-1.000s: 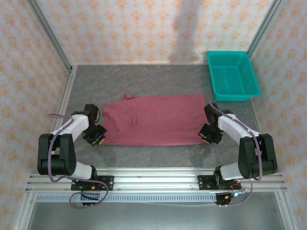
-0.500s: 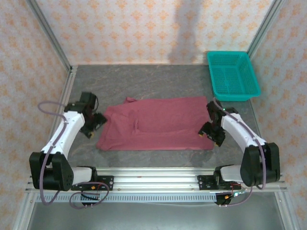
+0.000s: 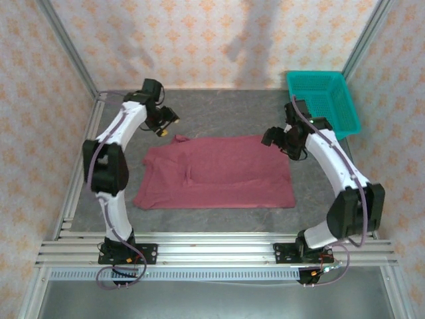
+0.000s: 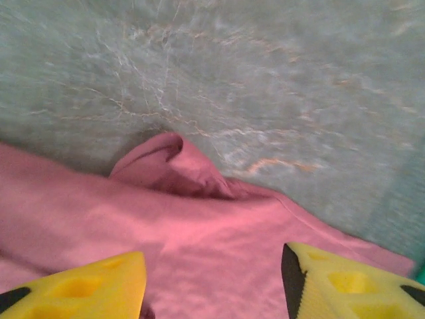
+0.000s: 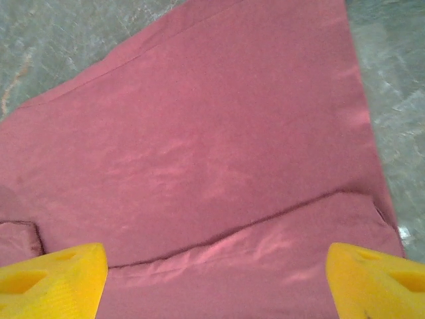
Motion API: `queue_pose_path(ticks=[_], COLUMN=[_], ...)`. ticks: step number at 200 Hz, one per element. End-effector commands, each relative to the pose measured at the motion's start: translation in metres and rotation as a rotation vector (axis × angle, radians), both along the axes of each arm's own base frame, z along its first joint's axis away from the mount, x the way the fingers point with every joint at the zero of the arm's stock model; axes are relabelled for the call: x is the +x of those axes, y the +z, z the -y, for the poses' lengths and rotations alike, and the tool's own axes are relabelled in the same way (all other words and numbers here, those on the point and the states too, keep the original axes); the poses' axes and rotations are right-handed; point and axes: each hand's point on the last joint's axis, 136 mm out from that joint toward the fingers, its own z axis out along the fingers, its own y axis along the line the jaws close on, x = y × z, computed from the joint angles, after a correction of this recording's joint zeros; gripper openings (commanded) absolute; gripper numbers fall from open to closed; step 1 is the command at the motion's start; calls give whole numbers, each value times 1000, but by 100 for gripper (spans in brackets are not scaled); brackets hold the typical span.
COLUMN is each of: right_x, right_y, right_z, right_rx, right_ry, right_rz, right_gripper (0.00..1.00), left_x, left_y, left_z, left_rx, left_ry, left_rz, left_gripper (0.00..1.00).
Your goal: Fold and stack the t-shirts
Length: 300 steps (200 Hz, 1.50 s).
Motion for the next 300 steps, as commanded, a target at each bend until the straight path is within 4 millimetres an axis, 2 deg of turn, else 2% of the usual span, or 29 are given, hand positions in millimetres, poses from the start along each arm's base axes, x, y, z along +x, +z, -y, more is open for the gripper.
queue_pose_path(ticks=[1, 32, 49, 87, 124, 169, 213, 248, 300], right_x=[16, 24, 25, 24, 26, 27, 24, 18, -4], right_y=[-9, -29, -35, -44, -47, -57, -74, -91, -130], right_z=[-12, -19, -20, -22, -23, -25, -28, -28, -10], right_rx=[17, 33, 40, 46, 49, 61, 61, 44, -77], right_ry=[57, 51, 48, 55, 60, 49, 38, 32, 1], right_rz=[4, -17, -22, -40, -43, -58, -84, -118, -258], right_gripper=[85, 86, 85, 85, 84, 84, 83, 82, 80], left_x=[17, 21, 19, 26, 25, 28, 24, 36, 48], left_y=[-4, -36, -47, -69, -82, -92, -107, -91, -44], left_z=[7, 1, -4, 1, 1, 11, 11, 12, 9], left_rx=[-31, 14, 35, 16, 17, -16, -8, -16, -32], left_ry=[21, 36, 56, 74, 82, 85, 77, 74, 76], left_rz=[-25, -110, -128, -133, -149, -139, -171, -102, 18], left_gripper=[53, 49, 48, 46, 45, 44, 31, 8, 3])
